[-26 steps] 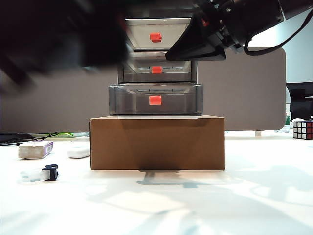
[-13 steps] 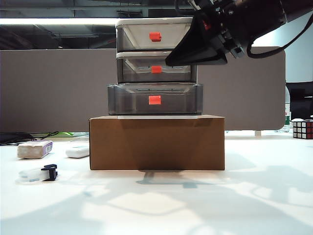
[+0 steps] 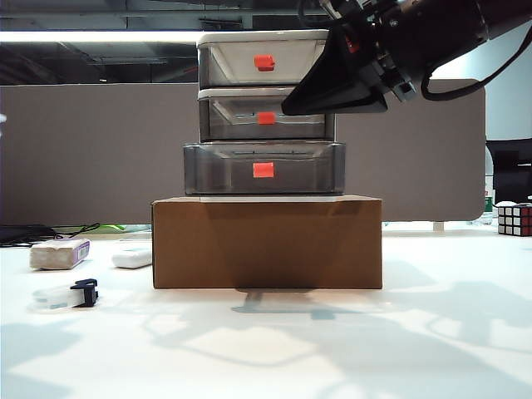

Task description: Open the third layer of the drawer on the table, pick up the transparent tape on the table and put it in, and finally close the drawer.

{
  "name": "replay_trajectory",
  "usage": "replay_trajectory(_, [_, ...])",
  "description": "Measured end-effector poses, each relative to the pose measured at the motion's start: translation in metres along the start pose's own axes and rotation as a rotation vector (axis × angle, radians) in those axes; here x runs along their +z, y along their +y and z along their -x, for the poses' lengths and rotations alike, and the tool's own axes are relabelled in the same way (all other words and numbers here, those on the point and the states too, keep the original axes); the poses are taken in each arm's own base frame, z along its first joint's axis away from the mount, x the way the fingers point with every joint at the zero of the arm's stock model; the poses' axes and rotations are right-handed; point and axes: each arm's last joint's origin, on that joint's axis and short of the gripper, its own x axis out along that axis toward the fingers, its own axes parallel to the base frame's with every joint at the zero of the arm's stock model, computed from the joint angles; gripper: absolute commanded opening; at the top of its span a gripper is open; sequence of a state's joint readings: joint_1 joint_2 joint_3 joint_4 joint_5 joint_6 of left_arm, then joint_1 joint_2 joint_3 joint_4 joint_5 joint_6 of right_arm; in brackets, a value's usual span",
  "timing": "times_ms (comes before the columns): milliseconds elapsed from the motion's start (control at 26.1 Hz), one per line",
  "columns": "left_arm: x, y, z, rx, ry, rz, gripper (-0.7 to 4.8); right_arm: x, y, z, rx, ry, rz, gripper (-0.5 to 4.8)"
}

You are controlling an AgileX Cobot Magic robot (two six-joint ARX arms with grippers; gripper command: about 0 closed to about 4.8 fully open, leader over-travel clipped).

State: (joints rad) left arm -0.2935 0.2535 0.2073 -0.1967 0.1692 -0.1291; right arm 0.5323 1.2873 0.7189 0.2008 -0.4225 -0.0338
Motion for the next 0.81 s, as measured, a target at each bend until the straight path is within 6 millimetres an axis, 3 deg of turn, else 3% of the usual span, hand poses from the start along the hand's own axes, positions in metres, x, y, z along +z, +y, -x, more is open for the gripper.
replay_trajectory(269, [0.000, 0.024, -0.007, 0.011, 0.044, 0.059, -0.05, 0.000, 0.000, 0.000, 0.000, -0.001, 0.000, -0.04])
replay_trajectory(384, [-0.006, 0.035, -0.019, 0.022, 0.130, 0.116, 0.26, 0.000, 0.000, 0.000, 0.000, -0.001, 0.000, -0.04])
replay_trajectory(537, [-0.006, 0.039, -0.026, 0.047, 0.120, 0.168, 0.32, 0.000, 0.000, 0.000, 0.001, 0.000, 0.000, -0.04])
replay_trajectory(614, [0.000, 0.041, -0.031, 0.057, 0.060, 0.095, 1.09, 0.000, 0.000, 0.000, 0.000, 0.000, 0.000, -0.05])
replay_trajectory(652, [0.001, 0.042, -0.033, 0.059, 0.045, 0.034, 2.38, 0.000, 0.000, 0.000, 0.001, 0.000, 0.000, -0.04])
replay_trajectory(691, [0.003, 0.046, -0.037, 0.059, 0.036, -0.102, 2.63, 0.000, 0.000, 0.000, 0.002, 0.000, 0.000, -0.05])
replay_trajectory(806, [-0.010, 0.060, -0.053, 0.018, 0.120, -0.188, 3.45, 0.000, 0.000, 0.000, 0.001, 0.001, 0.000, -0.05])
